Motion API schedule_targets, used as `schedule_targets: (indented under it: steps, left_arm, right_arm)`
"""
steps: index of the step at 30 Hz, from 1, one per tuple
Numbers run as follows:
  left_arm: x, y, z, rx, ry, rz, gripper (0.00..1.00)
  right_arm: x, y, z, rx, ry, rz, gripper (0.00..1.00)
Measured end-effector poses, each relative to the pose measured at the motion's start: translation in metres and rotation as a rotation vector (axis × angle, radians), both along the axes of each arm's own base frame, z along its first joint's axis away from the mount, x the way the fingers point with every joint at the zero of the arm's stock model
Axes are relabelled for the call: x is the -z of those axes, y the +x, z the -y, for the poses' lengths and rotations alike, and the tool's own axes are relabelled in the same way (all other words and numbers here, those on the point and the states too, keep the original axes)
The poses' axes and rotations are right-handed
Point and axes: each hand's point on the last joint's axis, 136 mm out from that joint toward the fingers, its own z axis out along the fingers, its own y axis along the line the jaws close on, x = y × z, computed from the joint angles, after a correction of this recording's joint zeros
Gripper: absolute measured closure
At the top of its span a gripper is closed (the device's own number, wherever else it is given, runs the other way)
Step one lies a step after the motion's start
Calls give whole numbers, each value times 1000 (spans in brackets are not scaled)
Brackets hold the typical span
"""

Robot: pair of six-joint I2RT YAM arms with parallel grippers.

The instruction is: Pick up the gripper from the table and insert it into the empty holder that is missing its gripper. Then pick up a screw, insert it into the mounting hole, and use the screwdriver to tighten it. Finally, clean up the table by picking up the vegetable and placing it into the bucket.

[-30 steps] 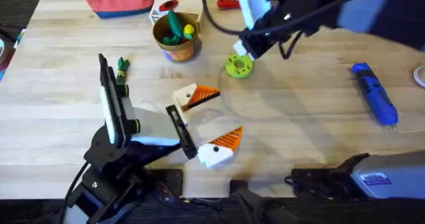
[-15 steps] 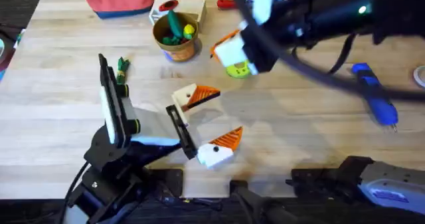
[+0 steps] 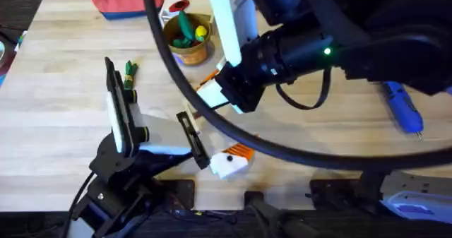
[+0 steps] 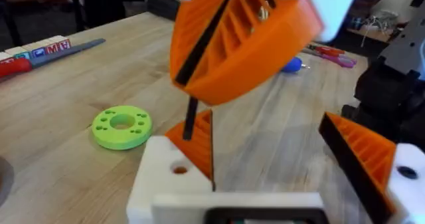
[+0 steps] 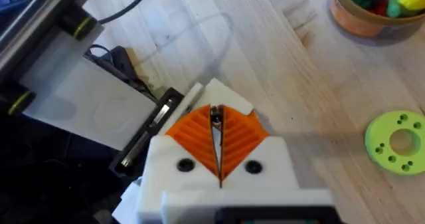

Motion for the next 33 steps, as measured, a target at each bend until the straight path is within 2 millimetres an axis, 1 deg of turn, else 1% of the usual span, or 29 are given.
schedule_targets:
  steps: [16, 20, 26, 30, 33]
  left_arm:
    - [0, 0, 0, 0, 0, 0, 15]
    - [0, 0, 0, 0, 0, 0, 14]
    - [1, 0, 0, 0, 2, -3, 14]
    - [1, 0, 0, 0, 2, -3, 14]
    - [1, 0, 0, -1, 2, -4, 14]
  right_arm:
    - [17, 2, -5, 13, -39, -42, 998]
    - [19, 4, -3, 25, -49, -32, 998]
    - [22, 2, 1, 28, -70, -41, 998]
    - [22, 0, -1, 21, -71, -39, 998]
    - [26, -2, -4, 11, -80, -44, 998]
